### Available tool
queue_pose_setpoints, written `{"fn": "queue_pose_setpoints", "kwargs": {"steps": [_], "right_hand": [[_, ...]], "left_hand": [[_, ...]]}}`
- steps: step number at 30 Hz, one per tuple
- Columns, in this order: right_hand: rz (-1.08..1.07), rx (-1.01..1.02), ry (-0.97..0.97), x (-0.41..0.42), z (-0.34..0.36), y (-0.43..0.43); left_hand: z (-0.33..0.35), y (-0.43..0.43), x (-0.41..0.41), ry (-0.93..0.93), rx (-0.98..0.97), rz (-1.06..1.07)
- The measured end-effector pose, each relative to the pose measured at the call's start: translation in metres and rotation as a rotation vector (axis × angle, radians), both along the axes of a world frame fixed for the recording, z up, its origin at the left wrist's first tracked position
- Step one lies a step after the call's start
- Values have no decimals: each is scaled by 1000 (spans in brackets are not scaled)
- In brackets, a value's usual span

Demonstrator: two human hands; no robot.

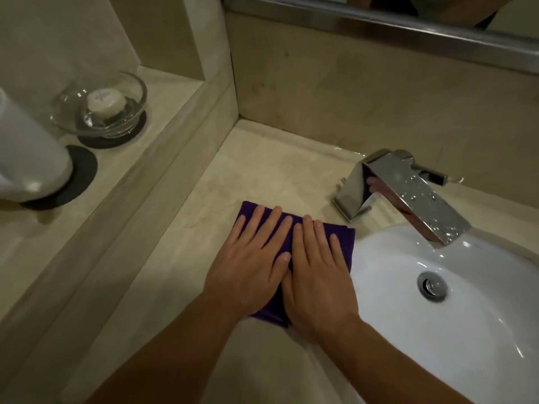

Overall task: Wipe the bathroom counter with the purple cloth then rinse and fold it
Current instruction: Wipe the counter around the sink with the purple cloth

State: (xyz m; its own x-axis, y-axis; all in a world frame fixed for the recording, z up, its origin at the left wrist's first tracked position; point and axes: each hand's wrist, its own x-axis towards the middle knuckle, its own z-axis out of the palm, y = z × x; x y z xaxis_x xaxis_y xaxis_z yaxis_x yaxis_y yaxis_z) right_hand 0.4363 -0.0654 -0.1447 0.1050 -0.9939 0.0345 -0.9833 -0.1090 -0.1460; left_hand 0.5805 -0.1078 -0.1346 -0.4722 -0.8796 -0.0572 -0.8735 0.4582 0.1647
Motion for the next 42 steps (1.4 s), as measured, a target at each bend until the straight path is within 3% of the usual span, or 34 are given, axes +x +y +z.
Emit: {"fn": "queue_pose_setpoints", "kwargs": {"steps": [23, 42], "right_hand": [[-159, 86, -129, 47, 6, -154], [-88, 87, -96, 35, 11, -210]], "left_hand": [[10, -174, 31, -49, 14, -138], [6, -216, 20, -26, -42, -44]]}}
